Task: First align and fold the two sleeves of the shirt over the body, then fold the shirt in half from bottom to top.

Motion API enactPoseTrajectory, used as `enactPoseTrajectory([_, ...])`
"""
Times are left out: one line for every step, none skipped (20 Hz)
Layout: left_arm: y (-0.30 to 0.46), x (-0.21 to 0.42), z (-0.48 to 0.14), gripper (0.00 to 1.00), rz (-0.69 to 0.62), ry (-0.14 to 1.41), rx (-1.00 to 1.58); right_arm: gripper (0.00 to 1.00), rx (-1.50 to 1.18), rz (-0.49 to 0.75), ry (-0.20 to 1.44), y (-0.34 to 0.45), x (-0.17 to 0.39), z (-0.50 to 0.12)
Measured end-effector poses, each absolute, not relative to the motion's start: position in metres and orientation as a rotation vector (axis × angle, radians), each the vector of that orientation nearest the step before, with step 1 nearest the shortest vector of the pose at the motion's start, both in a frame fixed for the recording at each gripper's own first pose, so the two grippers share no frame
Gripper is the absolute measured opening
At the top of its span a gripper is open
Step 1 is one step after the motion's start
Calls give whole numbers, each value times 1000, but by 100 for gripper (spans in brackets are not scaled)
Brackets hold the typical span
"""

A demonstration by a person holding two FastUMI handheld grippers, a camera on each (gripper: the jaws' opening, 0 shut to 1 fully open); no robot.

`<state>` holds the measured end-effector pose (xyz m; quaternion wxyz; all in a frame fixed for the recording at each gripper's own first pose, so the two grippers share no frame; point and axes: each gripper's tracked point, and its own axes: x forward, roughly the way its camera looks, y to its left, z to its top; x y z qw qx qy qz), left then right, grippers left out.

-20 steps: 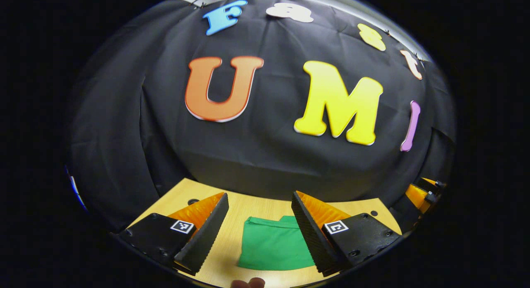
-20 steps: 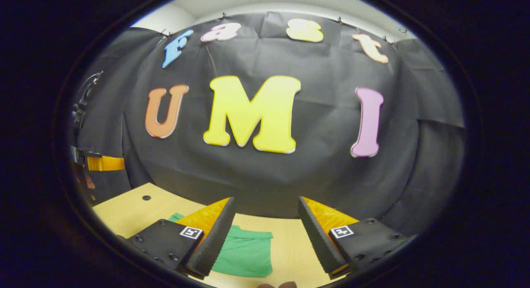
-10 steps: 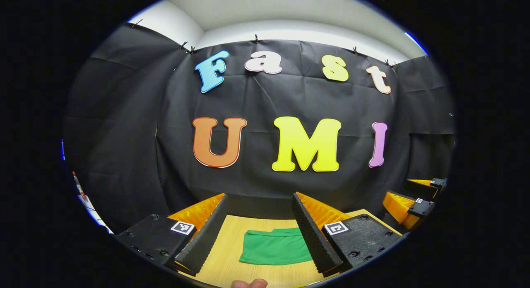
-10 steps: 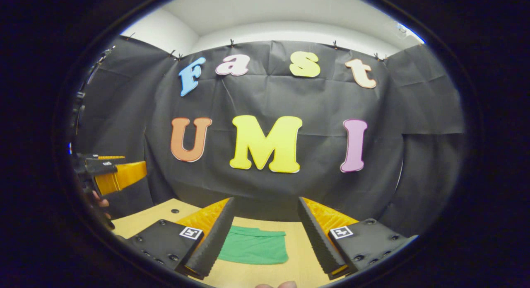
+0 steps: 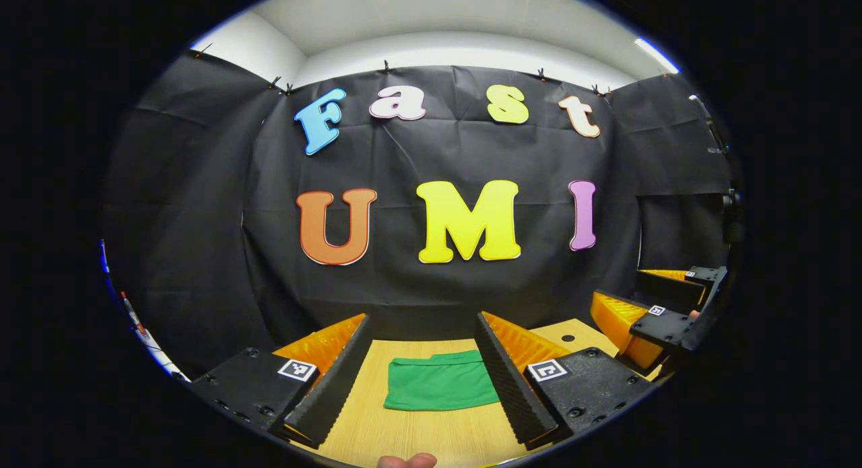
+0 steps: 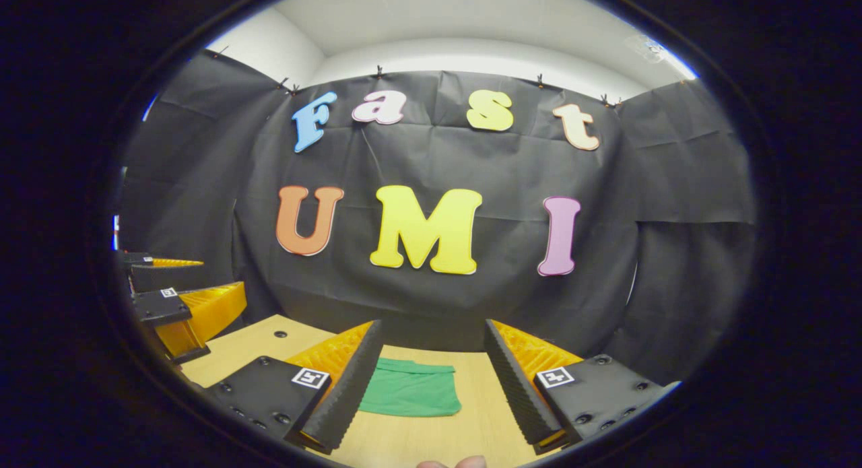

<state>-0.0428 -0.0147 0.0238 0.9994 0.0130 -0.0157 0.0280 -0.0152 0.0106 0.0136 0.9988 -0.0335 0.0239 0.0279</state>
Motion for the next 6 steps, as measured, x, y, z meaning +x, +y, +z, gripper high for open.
enactPoseTrajectory([-15,-42,25,98,55,-34,25,97,-69,61,48,11,-17,14])
enactPoseTrajectory([-17,-42,25,100,55,-35,24,95,-68,67,47,13,-18,15])
enactPoseTrajectory([-17,-42,25,100,57,-33,22,95,-68,71,45,13,-19,16])
enactPoseTrajectory([-16,-43,24,98,60,-32,20,95,-70,74,43,13,-21,16])
enactPoseTrajectory([-16,-43,24,98,62,-31,18,95,-69,77,44,14,-21,16])
enactPoseTrajectory([-16,-42,24,98,64,-31,19,95,-67,81,46,15,-22,15])
